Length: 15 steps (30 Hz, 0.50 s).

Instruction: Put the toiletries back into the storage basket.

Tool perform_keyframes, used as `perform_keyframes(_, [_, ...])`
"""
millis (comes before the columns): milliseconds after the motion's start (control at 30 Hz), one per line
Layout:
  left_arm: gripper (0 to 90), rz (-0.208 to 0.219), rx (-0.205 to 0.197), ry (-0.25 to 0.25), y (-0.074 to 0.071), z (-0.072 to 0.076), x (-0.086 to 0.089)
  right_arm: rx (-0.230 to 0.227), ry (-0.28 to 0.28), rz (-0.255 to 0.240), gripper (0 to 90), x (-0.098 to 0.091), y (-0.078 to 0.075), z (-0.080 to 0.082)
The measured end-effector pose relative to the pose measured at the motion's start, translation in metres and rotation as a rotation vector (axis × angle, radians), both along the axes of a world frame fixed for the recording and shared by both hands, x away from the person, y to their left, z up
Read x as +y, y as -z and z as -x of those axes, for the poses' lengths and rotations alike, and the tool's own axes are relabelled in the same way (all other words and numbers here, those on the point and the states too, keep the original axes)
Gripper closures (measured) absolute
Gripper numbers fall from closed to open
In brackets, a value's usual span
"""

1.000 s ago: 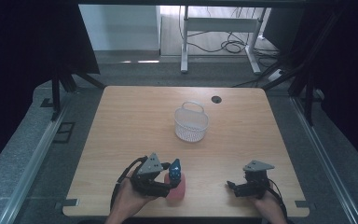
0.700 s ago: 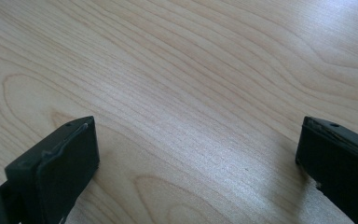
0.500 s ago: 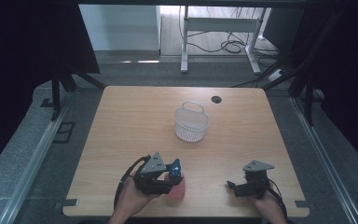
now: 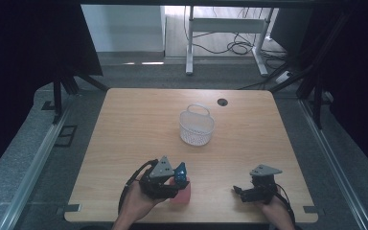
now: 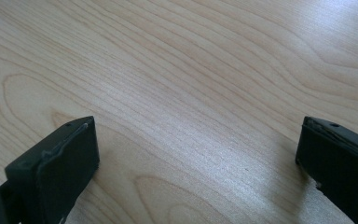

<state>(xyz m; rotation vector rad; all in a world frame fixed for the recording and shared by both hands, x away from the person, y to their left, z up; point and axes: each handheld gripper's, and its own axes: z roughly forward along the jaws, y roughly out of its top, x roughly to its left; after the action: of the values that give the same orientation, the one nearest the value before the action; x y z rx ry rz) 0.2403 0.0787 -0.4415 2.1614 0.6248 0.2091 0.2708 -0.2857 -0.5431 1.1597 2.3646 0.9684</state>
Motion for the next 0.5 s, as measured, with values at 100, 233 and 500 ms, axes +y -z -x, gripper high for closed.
perform_keyframes(100, [52.4,-0.008,-0.004,-0.009,-0.002,-0.001,-0.001,0.000,0.000,0.000,0.0,0.000,0.000,0.000])
perform_keyframes(233, [52.5,-0.001,-0.005,-0.019,-0.007,-0.003,0.000,0.000,0.000,0.000,0.0,0.000,0.000,0.000])
perform_keyframes(500, [52.5,0.000,-0.016,-0.034,-0.015,-0.009,-0.001,0.000,-0.001,0.002,0.0,0.000,0.000,0.000])
